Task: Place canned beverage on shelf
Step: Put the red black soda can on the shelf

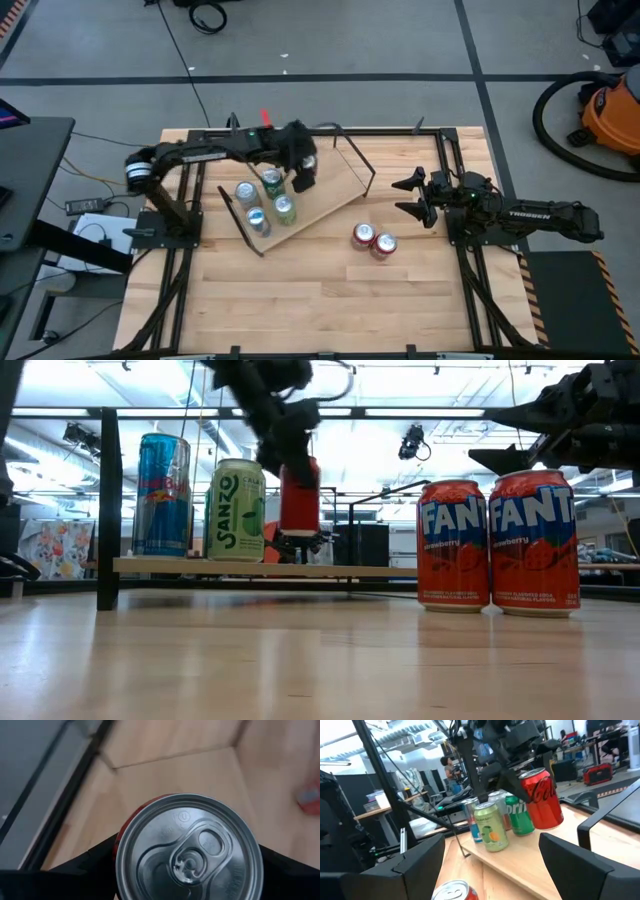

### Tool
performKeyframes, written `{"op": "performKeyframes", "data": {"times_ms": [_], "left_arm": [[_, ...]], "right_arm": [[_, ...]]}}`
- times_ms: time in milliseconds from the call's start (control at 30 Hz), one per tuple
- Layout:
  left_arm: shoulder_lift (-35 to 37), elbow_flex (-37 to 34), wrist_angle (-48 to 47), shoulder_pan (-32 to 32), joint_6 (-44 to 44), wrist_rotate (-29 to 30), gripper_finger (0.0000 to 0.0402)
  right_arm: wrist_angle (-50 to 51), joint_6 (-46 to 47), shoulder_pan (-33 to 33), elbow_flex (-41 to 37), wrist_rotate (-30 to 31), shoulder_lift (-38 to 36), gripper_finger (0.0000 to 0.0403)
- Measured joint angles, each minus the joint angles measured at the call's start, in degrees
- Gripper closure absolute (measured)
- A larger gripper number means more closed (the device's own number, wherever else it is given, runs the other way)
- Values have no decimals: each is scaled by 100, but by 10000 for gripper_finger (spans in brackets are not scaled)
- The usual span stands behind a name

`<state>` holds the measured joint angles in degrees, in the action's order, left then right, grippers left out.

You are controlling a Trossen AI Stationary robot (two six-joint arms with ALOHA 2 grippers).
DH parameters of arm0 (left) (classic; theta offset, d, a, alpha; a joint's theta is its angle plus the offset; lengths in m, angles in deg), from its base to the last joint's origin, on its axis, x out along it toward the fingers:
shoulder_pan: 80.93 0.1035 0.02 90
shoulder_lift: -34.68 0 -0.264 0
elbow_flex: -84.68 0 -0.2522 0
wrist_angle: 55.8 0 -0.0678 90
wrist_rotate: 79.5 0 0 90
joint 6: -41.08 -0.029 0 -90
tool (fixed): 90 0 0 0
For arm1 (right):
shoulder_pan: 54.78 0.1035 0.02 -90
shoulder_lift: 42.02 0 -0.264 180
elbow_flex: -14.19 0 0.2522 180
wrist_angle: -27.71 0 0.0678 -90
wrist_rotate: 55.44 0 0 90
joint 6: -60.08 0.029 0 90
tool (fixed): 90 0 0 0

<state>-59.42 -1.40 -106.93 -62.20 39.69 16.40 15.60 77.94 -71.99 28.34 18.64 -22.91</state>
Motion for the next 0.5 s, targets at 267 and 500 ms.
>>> {"op": "performKeyframes", "data": {"times_ms": [267, 500], "left_arm": [[816, -1278, 1108, 381, 575, -43, 92], [793, -1727, 1573, 462, 835, -220, 92]], "right_arm": [[-28, -21, 0, 0, 30, 0, 69], [-17, -39, 0, 0, 39, 0, 69]]}}
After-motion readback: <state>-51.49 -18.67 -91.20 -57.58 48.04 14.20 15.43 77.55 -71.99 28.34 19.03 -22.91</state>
